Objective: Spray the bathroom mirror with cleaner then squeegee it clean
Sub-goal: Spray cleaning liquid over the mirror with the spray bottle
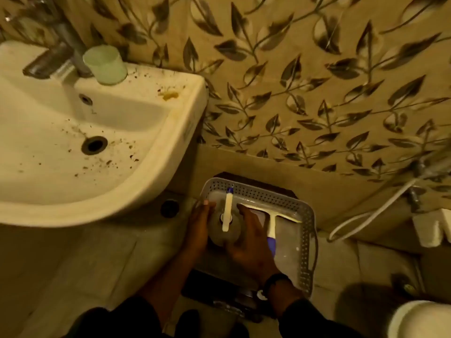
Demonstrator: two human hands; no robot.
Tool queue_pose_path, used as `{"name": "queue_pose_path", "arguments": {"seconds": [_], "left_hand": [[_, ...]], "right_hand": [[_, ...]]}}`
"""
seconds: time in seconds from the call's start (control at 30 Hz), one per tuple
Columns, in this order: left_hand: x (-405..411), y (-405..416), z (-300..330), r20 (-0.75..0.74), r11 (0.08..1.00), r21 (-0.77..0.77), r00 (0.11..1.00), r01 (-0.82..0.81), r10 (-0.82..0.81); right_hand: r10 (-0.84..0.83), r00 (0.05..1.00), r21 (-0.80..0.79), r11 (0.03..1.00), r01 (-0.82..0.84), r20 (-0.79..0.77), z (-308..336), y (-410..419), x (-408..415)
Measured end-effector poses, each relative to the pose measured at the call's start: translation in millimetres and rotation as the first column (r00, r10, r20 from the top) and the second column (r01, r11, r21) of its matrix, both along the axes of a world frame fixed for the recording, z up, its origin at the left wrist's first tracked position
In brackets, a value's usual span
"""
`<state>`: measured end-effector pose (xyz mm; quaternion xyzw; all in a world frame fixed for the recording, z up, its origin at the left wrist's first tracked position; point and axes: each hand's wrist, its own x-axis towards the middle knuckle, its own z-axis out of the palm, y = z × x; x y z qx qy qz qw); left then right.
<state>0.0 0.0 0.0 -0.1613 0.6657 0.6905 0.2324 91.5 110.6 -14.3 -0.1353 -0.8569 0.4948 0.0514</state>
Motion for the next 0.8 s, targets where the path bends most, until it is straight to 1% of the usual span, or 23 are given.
{"name": "queue_pose_path", "arguments": {"seconds": [0.03,0.1,0.13,0.17,0.2,0.27,0.33,0.4,0.47,0.57,0.63,0.7,0.8], "left_hand": [[-0.3,2.2,-3.8,0.006,1.0,0.008,1.0,0.007,-0.007],[-0.5,0.8,-12.3,0.05,1.0,0.0,0.998,0.031,-0.031],[0.1,1.3,-14.8,0.076,0.998,-0.019,0.995,0.065,-0.064],[0.2,0.9,-19.7,0.075,0.989,-0.072,0.989,0.131,-0.126],[-0.1,2.4,-24.9,0.063,0.971,-0.131,0.979,0.199,-0.192],[-1.0,4.7,-29.8,0.059,0.944,-0.229,0.972,0.237,-0.229],[-4.4,7.6,-33.9,0.1,0.936,-0.236,0.965,0.26,-0.243],[-6.6,10.6,-30.3,0.109,0.931,-0.22,0.956,0.29,-0.271],[-6.4,11.5,-21.2,0.116,0.944,-0.193,0.962,0.266,-0.247],[-3.1,13.6,2.8,0.044,0.957,-0.209,0.98,0.199,-0.194],[-1.8,15.8,26.9,0.02,0.968,-0.197,0.987,0.158,-0.157],[-3.3,17.2,61.3,-0.021,0.97,-0.192,0.987,0.15,-0.157],[-10.3,22.6,121.8,-0.141,0.96,-0.214,0.966,0.183,-0.215]], "right_hand": [[-0.02,0.999,-0.047,0.999,0.018,-0.036,-6.3,-4.1,-1.8],[-0.071,0.996,-0.123,0.99,0.064,-0.049,-13.8,-12.5,-8.3],[-0.098,0.994,-0.155,0.984,0.092,-0.037,-15.5,-16.5,-13.2],[-0.125,0.991,-0.186,0.976,0.115,-0.041,-22.0,-19.0,-17.4],[-0.154,0.987,-0.193,0.971,0.143,-0.046,-25.0,-21.8,-20.4],[-0.199,0.977,-0.15,0.971,0.185,-0.079,-30.3,-24.2,-26.4],[-0.225,0.969,-0.13,0.969,0.211,-0.104,-33.2,-28.2,-27.7],[-0.236,0.965,-0.146,0.965,0.219,-0.111,-33.5,-33.6,-29.5],[-0.241,0.963,-0.172,0.961,0.219,-0.119,-26.4,-37.9,-31.1],[-0.231,0.962,-0.171,0.964,0.205,-0.143,-1.4,-35.0,-37.3],[-0.223,0.962,-0.173,0.965,0.196,-0.155,24.2,-31.9,-39.8],[-0.224,0.956,-0.17,0.966,0.193,-0.189,59.4,-24.8,-43.8],[-0.23,0.936,-0.166,0.968,0.19,-0.267,128.1,-13.9,-56.6]]}}
